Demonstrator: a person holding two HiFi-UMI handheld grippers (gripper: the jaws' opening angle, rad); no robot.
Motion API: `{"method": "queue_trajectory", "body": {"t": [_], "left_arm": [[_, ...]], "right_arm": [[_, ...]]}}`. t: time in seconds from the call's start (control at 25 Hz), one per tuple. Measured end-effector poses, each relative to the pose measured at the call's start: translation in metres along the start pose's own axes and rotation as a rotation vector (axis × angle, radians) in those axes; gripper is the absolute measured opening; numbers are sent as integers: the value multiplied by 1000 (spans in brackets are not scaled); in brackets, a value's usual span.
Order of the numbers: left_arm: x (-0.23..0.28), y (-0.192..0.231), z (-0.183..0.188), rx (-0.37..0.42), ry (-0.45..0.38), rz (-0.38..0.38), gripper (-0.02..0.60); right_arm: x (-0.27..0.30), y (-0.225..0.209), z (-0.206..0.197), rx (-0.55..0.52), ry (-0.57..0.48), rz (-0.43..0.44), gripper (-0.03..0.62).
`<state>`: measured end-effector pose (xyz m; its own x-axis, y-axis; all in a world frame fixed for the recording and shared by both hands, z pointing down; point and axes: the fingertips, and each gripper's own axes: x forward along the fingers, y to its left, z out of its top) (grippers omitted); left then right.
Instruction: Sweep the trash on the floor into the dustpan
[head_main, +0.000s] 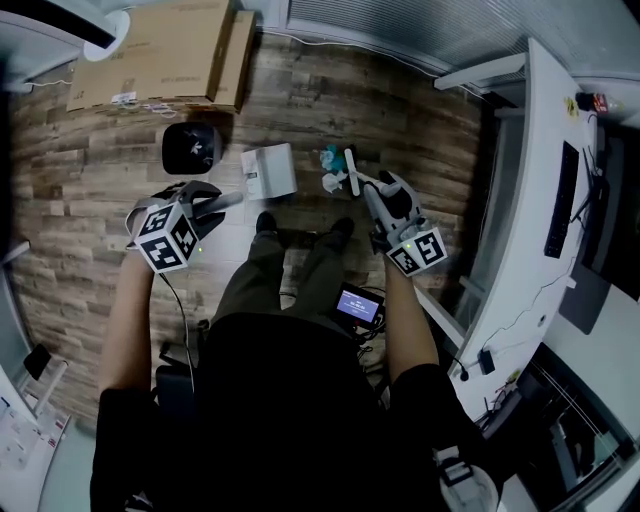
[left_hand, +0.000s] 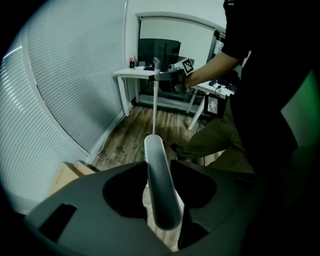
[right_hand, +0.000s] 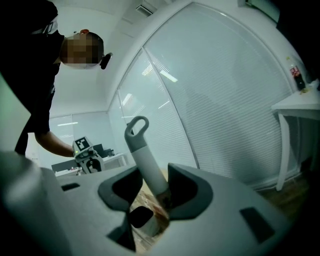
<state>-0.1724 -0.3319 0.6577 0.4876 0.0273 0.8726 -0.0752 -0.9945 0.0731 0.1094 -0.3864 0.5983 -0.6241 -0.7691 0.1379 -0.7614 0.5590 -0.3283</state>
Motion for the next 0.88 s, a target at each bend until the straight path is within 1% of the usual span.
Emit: {"method": "queue_trajectory", "body": {"t": [0.16, 0.24, 0.48, 0.56, 0.64, 0.8, 0.88], "left_arm": [[1, -4, 4, -4, -34, -5, 141], [1, -4, 5, -12, -53, -4, 140], [3, -5, 9, -27, -87, -8, 138], [3, -6, 8, -31, -97, -10, 138], [2, -8, 8, -34, -102, -10, 138], [1, -12, 6, -36, -105, -12, 137], [0, -12, 4, -38, -105, -10, 137]], "right_arm": [[18, 14, 0, 33, -60, -93, 153], [29, 22, 2, 57, -98, -125, 156], [51, 33, 12, 162, -219, -191, 161], [59, 38, 14, 194, -253, -199, 161], [68, 48, 15, 217, -273, -173, 163], [86, 73, 19, 247, -265, -25, 163], [89, 78, 25, 257, -266, 30, 163]]}}
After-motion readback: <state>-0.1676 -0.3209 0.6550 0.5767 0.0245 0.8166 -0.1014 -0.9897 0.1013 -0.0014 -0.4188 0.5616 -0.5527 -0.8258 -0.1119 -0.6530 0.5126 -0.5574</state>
